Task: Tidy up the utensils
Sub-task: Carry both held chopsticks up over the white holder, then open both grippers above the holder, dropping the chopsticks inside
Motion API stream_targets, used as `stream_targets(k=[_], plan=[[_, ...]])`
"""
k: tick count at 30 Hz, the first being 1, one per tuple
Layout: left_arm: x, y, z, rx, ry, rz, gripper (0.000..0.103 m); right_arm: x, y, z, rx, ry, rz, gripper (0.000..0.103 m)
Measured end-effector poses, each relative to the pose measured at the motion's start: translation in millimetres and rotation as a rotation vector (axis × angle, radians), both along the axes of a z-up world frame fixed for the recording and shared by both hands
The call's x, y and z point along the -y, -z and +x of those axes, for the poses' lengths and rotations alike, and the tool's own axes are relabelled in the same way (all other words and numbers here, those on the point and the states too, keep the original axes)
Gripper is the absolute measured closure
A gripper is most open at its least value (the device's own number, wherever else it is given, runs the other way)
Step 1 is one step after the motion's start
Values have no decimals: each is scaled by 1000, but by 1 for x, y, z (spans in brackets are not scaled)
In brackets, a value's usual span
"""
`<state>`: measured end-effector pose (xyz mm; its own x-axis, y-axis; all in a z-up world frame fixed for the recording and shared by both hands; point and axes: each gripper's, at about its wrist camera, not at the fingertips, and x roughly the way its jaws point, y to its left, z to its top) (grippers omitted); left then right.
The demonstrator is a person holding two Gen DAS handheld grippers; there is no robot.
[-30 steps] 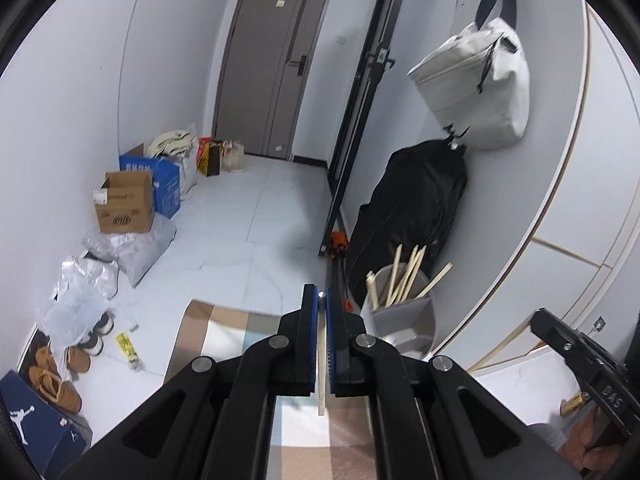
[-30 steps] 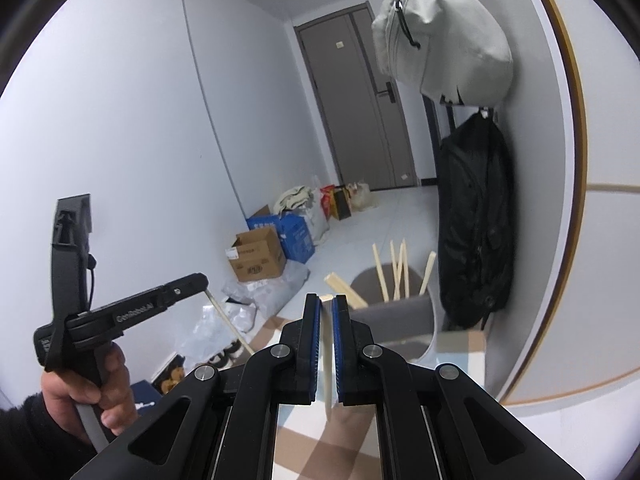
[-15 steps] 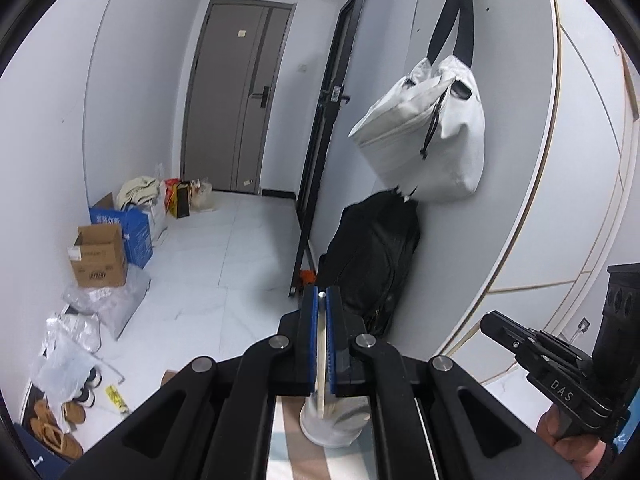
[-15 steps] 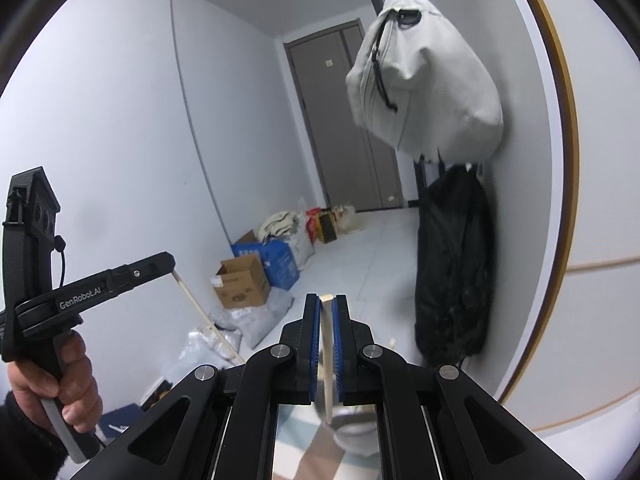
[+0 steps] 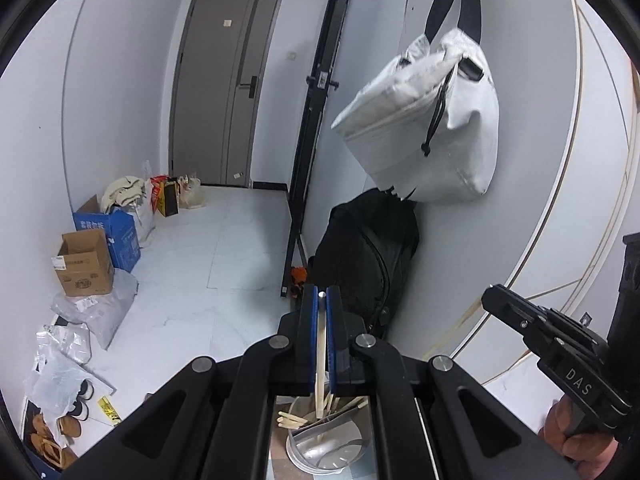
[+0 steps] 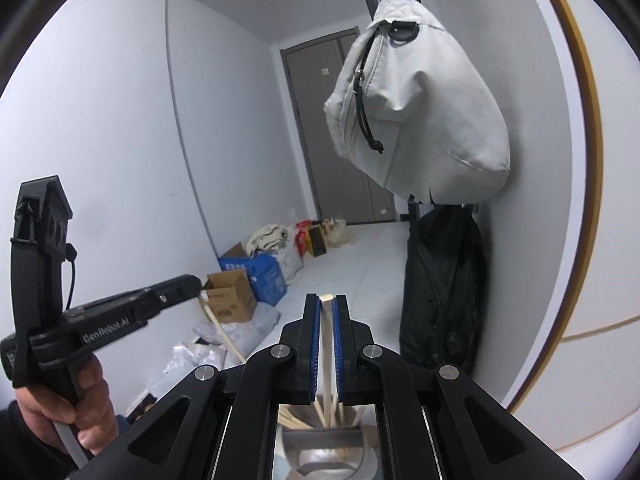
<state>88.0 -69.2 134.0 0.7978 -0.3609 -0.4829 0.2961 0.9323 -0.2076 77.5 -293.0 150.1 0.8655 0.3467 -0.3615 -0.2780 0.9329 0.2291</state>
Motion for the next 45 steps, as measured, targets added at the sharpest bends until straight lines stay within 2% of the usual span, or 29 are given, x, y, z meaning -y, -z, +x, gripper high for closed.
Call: stream_targets(k=[16, 26, 31, 38, 45], plan=[[9, 32, 27, -59, 23, 58, 103, -10, 34, 38, -76, -15, -38, 98], [15, 64, 39, -118, 70, 93, 103, -35, 67, 56, -128, -81, -125, 98], [11, 79, 45, -174, 91, 77, 103, -27, 92, 62, -165, -126, -64, 98], [15, 94, 46, -241, 171, 62, 103, -20, 121, 76, -256, -172, 47, 97], [20, 109, 46, -295, 223, 97, 103, -26, 136, 77, -309, -223, 76, 94]])
